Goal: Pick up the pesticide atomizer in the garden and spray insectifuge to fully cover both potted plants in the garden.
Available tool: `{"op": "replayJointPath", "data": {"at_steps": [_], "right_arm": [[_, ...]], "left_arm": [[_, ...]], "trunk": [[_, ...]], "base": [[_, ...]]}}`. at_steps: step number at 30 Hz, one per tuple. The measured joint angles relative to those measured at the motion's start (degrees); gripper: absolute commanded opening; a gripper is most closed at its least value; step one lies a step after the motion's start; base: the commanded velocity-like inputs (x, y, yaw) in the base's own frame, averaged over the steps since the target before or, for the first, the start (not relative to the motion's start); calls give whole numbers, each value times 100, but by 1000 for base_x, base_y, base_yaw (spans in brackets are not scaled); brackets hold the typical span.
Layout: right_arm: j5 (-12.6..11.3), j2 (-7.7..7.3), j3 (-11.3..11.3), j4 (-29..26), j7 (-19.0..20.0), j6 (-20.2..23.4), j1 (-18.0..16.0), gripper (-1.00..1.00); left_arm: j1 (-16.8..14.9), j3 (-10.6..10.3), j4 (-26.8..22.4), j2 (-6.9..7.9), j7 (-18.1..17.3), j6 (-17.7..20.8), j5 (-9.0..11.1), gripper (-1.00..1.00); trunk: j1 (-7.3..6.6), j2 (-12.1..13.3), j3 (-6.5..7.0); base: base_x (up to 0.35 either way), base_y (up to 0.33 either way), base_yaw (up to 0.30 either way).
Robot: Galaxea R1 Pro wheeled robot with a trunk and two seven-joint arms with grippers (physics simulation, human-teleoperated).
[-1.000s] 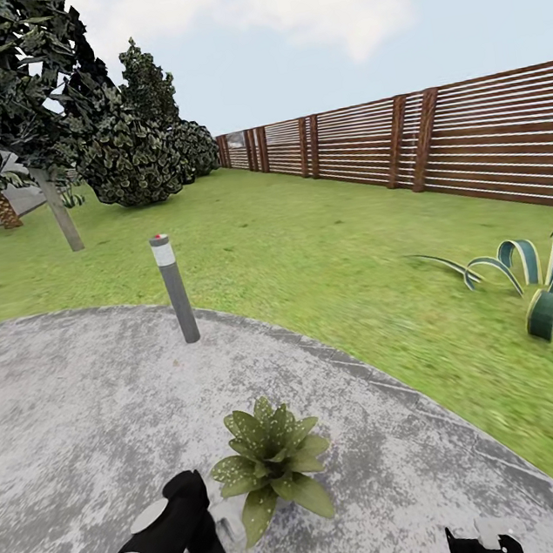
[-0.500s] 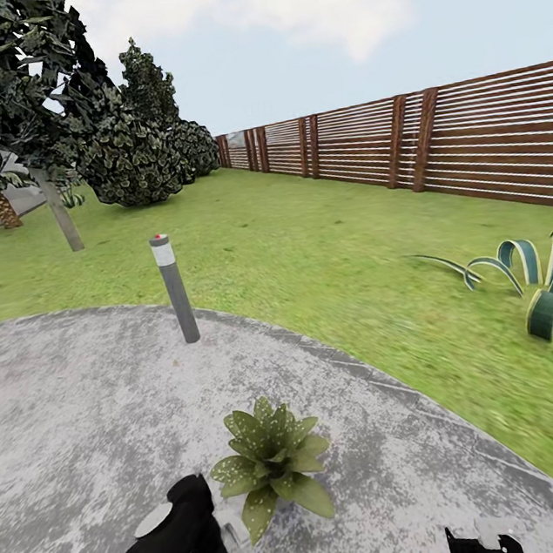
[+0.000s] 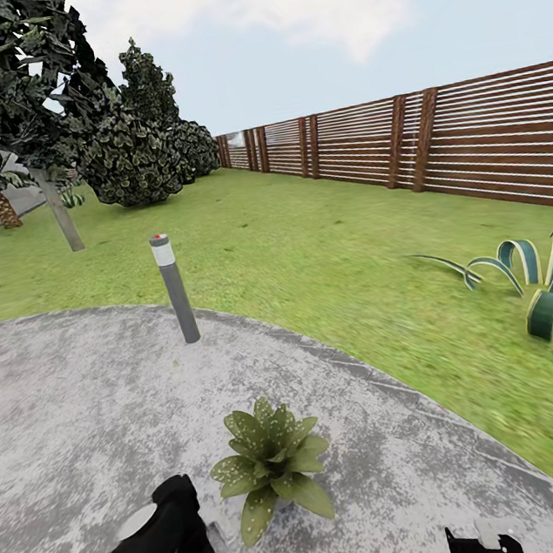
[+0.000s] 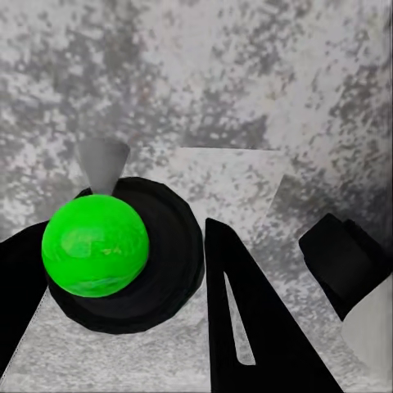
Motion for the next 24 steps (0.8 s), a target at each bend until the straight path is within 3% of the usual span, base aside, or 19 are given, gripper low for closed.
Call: {"op": "replayJointPath", "data": {"at_steps": [4,11,24], "right_arm": [[0,-12,-1,-1,0,1,0,100],[-1,-17,0,-10,0,0,0,100],[1,-25,3,-9,-2,-3,-1,100]], "left_arm": [[0,-12,-261,-33,-7,-2,3,-100],[0,4,-291,-27,0,9,0,-100],[1,-15,-322,-27,4,19,0,-100]], "trunk": [[0,0,0],[0,0,-7],[2,0,-7]], "base": [[0,0,0],[0,-16,23],[-40,-258,210]]}}
